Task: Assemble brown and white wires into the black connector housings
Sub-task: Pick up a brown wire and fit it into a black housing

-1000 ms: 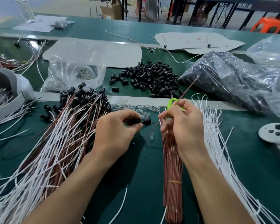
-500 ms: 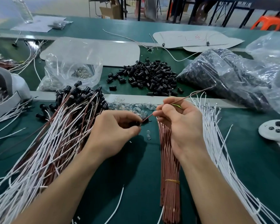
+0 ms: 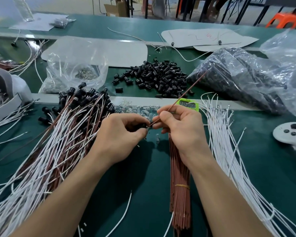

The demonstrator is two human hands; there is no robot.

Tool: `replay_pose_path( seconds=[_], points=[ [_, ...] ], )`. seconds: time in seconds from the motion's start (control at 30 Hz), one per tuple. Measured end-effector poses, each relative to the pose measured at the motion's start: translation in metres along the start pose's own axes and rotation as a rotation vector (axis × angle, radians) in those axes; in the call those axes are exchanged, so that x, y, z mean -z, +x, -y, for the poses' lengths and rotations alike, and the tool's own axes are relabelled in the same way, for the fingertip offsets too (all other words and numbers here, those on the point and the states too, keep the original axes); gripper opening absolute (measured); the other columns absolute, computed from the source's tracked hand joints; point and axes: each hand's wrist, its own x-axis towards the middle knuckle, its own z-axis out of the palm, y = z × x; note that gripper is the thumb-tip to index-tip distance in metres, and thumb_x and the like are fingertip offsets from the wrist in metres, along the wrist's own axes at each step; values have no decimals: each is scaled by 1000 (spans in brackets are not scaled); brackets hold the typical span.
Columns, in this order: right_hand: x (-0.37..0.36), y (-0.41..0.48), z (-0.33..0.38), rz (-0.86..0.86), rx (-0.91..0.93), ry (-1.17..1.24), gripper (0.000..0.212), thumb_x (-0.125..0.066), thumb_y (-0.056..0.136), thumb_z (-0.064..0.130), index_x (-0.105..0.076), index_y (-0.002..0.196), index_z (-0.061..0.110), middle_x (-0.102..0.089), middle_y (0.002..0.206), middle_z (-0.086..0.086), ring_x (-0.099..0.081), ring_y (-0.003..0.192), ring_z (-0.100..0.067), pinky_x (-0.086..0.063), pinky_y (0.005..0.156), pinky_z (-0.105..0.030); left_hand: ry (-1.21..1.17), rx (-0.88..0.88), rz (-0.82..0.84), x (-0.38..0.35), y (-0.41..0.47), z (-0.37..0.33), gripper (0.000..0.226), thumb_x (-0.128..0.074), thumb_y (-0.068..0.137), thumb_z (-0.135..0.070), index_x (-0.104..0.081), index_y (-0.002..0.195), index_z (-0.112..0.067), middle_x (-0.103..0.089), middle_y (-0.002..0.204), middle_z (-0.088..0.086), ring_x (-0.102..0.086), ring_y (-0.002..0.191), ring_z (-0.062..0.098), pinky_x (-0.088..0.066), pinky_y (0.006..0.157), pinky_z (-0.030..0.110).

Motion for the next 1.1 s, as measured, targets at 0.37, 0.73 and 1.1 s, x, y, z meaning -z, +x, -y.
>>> replay_pose_path(
  seconds=[0.37,0.73,1.1],
  points=[
    [-5,-6,-4,-14,86,-256,13,-71,94,5,-75,89,16,-77,74,10,-74,61,-6,-50,54,-11,197,-14,-107,0,-4,0,23,-81,72,-17,-79,82,-38,-69,71,-32,-66,68,-12,-45,62,2],
    [-1,-3,2,-146,7,127,25,-59,100,-3,-72,87,14,-77,76,-4,-77,70,-19,-56,59,-20,35,82,-109,-1,1,4,24,-90,73,-18,-80,88,-34,-76,78,-24,-72,77,-7,-58,82,22],
    [1,-4,6,-112,-78,244,23,-58,100,-5,-71,87,10,-76,71,-6,-76,65,-17,-57,57,-21,-114,64,-76,-4,2,8,22,-83,71,-32,-74,89,-39,-77,79,-14,-75,75,5,-60,78,31]
  ],
)
